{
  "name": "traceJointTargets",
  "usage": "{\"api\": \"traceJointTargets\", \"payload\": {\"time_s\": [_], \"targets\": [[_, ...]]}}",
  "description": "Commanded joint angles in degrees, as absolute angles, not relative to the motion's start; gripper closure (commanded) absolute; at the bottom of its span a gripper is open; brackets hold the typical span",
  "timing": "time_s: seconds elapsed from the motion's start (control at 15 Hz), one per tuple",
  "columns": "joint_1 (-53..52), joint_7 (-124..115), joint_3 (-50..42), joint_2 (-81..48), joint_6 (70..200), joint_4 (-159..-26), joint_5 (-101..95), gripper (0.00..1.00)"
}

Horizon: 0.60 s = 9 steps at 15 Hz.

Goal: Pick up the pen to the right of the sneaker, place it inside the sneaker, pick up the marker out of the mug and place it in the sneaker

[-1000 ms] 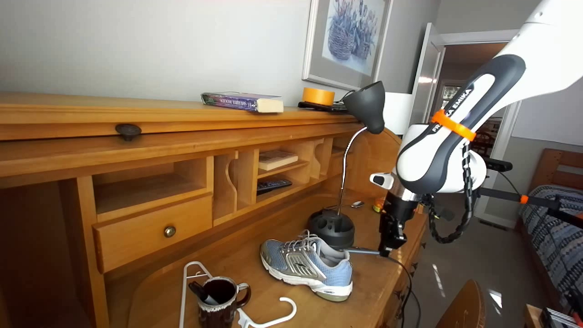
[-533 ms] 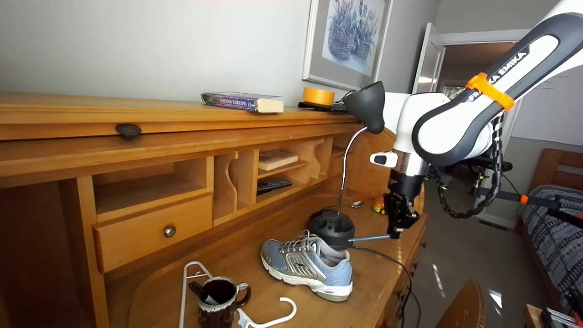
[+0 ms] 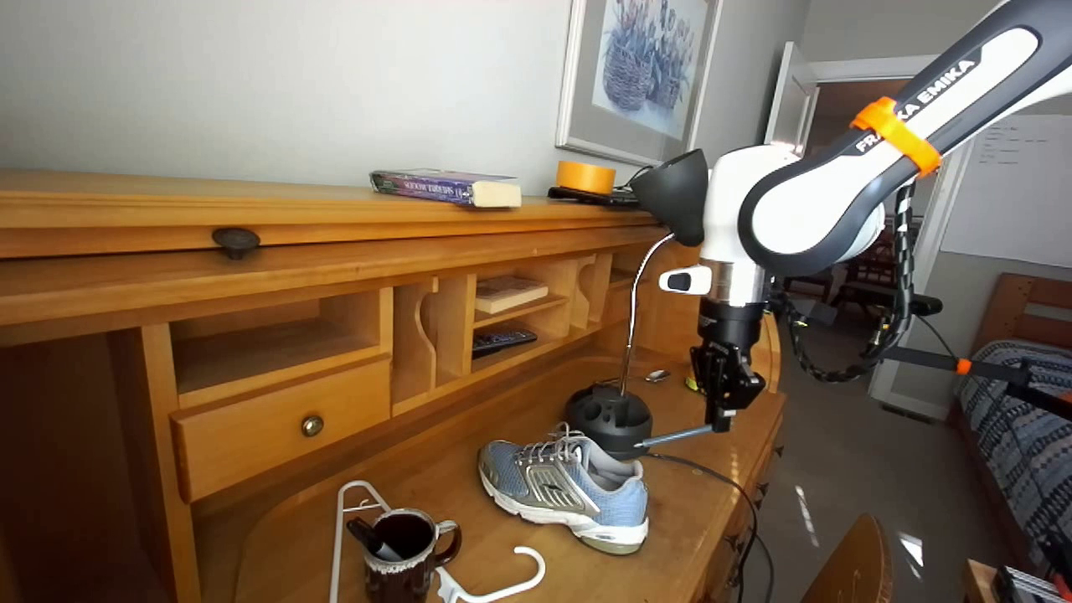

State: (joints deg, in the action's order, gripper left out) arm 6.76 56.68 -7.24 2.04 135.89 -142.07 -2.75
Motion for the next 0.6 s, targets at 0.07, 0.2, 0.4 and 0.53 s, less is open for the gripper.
{"api": "traceJointTargets", "payload": {"time_s": [0.07, 0.2, 0.4, 0.53], "targets": [[5.95, 51.70, -6.11, -2.41, 129.07, -136.16, -6.38, 0.96], [5.80, 49.02, -5.61, -4.18, 126.41, -133.72, -7.60, 0.96], [5.25, 44.79, -4.89, -6.92, 122.69, -129.99, -9.12, 0.96], [4.89, 42.63, -4.28, -8.87, 120.40, -127.43, -8.86, 0.96]]}}
